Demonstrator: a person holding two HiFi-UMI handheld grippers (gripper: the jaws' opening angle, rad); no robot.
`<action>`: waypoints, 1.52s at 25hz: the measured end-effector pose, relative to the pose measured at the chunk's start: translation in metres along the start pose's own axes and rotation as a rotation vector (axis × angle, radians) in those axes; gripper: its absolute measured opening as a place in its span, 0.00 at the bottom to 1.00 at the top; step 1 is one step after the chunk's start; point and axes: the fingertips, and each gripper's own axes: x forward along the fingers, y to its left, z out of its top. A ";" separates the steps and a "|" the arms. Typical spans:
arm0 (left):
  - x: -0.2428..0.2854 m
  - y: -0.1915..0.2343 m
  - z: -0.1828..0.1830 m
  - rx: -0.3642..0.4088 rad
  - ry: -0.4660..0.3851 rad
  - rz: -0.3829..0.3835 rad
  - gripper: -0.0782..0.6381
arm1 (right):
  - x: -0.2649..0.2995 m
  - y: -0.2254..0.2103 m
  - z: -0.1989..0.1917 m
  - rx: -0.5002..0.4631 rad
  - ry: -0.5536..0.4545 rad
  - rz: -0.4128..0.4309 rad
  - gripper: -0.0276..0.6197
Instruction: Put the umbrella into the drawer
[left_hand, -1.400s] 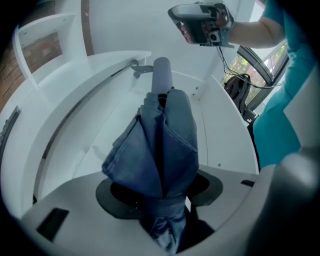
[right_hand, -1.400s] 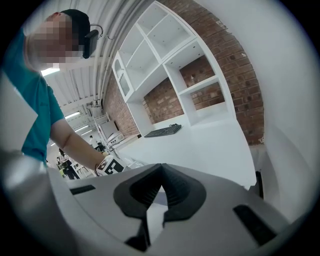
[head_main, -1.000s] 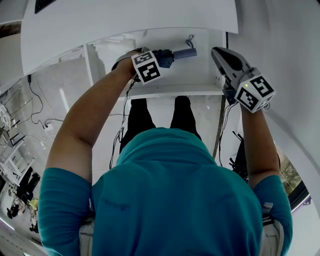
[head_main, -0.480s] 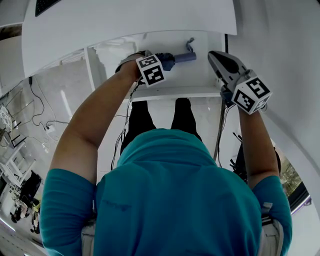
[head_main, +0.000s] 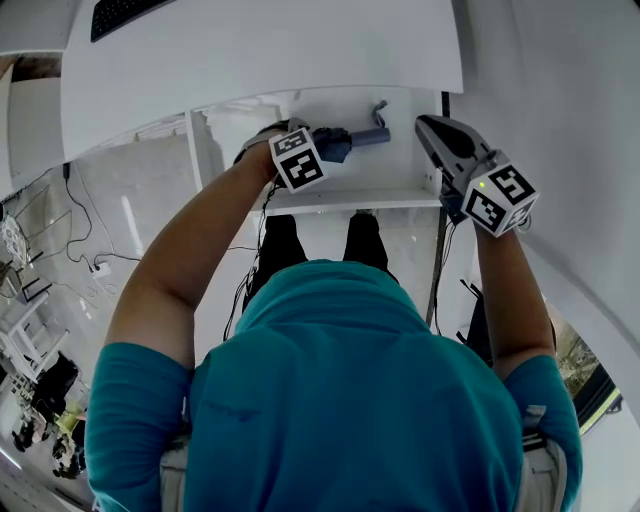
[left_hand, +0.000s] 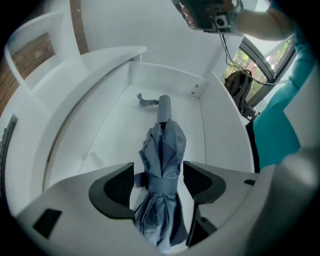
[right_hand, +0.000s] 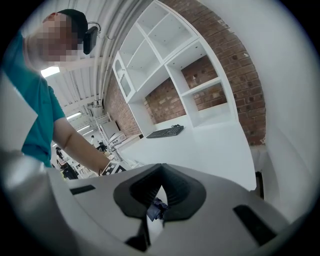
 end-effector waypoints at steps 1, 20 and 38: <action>-0.010 0.001 0.003 -0.017 -0.028 0.004 0.53 | -0.001 0.002 0.004 -0.005 -0.004 0.001 0.08; -0.344 0.049 -0.004 -0.458 -0.996 0.220 0.35 | -0.017 0.060 0.108 -0.123 -0.019 -0.002 0.08; -0.464 0.028 -0.063 -0.636 -1.358 0.387 0.13 | -0.034 0.096 0.161 -0.167 -0.084 0.014 0.08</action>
